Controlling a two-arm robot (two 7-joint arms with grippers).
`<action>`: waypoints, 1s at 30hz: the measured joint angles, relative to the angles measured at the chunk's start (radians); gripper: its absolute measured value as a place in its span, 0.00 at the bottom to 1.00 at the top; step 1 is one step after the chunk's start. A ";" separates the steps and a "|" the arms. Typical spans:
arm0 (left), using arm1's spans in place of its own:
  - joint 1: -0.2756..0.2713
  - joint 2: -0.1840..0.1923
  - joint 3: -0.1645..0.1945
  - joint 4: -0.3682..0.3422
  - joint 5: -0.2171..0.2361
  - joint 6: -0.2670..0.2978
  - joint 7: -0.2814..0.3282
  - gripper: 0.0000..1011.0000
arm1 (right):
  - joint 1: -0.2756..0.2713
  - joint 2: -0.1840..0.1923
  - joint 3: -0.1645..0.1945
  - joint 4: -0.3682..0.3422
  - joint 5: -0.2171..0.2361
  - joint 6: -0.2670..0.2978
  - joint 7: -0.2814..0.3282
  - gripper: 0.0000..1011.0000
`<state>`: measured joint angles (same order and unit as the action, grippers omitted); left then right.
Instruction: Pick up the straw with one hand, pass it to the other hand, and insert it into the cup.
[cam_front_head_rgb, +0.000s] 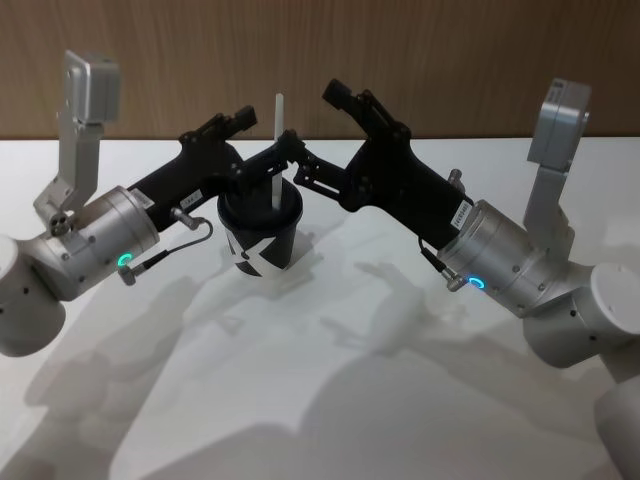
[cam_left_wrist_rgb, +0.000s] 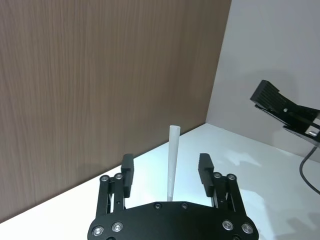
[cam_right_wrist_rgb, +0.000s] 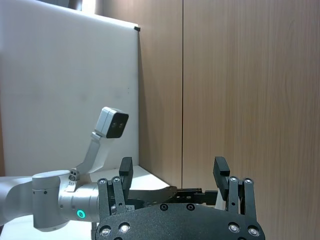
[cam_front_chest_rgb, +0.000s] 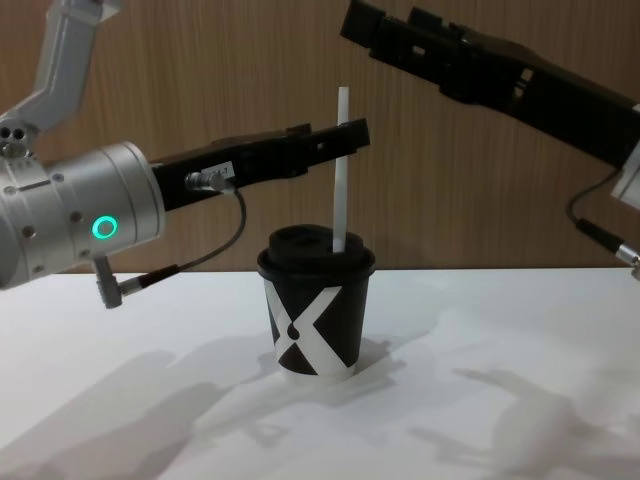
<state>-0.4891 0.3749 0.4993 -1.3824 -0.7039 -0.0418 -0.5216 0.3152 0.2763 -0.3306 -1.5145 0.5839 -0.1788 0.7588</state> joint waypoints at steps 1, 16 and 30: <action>0.004 0.001 -0.002 -0.005 0.000 0.000 0.001 0.79 | 0.000 0.000 0.000 0.000 0.000 0.000 0.000 0.99; 0.105 0.038 -0.044 -0.114 -0.010 -0.010 0.021 0.99 | -0.030 0.015 0.007 -0.027 -0.003 0.000 -0.035 0.99; 0.177 0.060 -0.076 -0.188 -0.007 -0.027 0.040 0.99 | -0.099 0.067 0.028 -0.085 -0.004 0.020 -0.074 0.99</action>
<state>-0.3121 0.4348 0.4235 -1.5702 -0.7107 -0.0685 -0.4816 0.2166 0.3435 -0.3024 -1.5993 0.5803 -0.1590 0.6847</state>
